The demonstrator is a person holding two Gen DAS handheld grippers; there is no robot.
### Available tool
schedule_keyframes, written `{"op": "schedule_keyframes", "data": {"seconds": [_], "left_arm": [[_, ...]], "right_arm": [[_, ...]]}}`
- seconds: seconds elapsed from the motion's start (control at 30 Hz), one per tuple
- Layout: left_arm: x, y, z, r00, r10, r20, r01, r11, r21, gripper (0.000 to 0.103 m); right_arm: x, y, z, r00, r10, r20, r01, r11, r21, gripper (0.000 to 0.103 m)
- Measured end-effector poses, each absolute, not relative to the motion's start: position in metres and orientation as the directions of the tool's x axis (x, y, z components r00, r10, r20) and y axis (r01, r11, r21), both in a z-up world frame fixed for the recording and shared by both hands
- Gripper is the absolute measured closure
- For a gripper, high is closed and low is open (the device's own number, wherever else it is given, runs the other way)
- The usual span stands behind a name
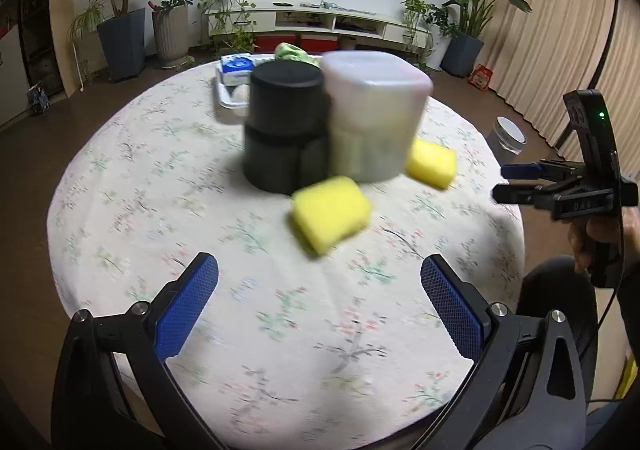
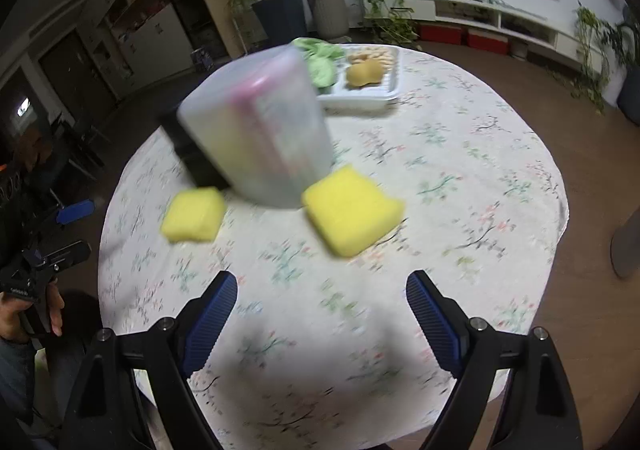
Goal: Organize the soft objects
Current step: 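Move both open tools back to the two yellow rectangular sponges, then grasp a yellow rectangular sponge with the left tool while the right tool grasps the other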
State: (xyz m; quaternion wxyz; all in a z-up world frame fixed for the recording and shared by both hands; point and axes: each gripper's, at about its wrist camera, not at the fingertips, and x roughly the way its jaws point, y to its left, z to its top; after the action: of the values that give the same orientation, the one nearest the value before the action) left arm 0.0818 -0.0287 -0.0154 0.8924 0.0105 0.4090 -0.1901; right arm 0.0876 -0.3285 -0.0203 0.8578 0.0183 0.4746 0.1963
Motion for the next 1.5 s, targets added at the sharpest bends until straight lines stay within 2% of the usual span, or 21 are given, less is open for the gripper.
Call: {"op": "schedule_keyframes", "data": {"seconds": [0.23,0.43,0.63,1.1,1.23,1.5], "left_arm": [[0.084,-0.058,-0.029,0.626,-0.284,-0.726,0.295,0.948,-0.116,0.0],[0.109,-0.076,-0.044,0.641,-0.189,-0.744,0.227,0.973,-0.052,0.0],[0.13,-0.082,-0.056,0.633,-0.144,-0.76,0.169,0.985,-0.047,0.0],[0.16,-0.091,-0.079,0.576,-0.108,-0.81,0.12,0.992,-0.046,0.0],[0.167,-0.09,-0.089,0.535,-0.097,-0.839,0.097,0.994,-0.053,0.0],[0.172,-0.095,-0.091,0.543,-0.05,-0.838,0.071,0.997,-0.014,0.001]], "right_arm": [[0.079,-0.306,-0.031,0.488,0.327,-0.809,-0.349,0.923,0.162,0.014],[0.108,-0.315,-0.044,0.52,0.274,-0.809,-0.306,0.944,0.123,0.01],[0.137,-0.324,-0.06,0.504,0.272,-0.82,-0.293,0.947,0.134,0.01],[0.167,-0.307,-0.072,0.506,0.297,-0.81,-0.367,0.924,0.109,0.01],[0.171,-0.306,-0.078,0.492,0.296,-0.819,-0.374,0.921,0.108,0.007],[0.178,-0.299,-0.08,0.499,0.277,-0.821,-0.398,0.915,0.067,0.007]]}}
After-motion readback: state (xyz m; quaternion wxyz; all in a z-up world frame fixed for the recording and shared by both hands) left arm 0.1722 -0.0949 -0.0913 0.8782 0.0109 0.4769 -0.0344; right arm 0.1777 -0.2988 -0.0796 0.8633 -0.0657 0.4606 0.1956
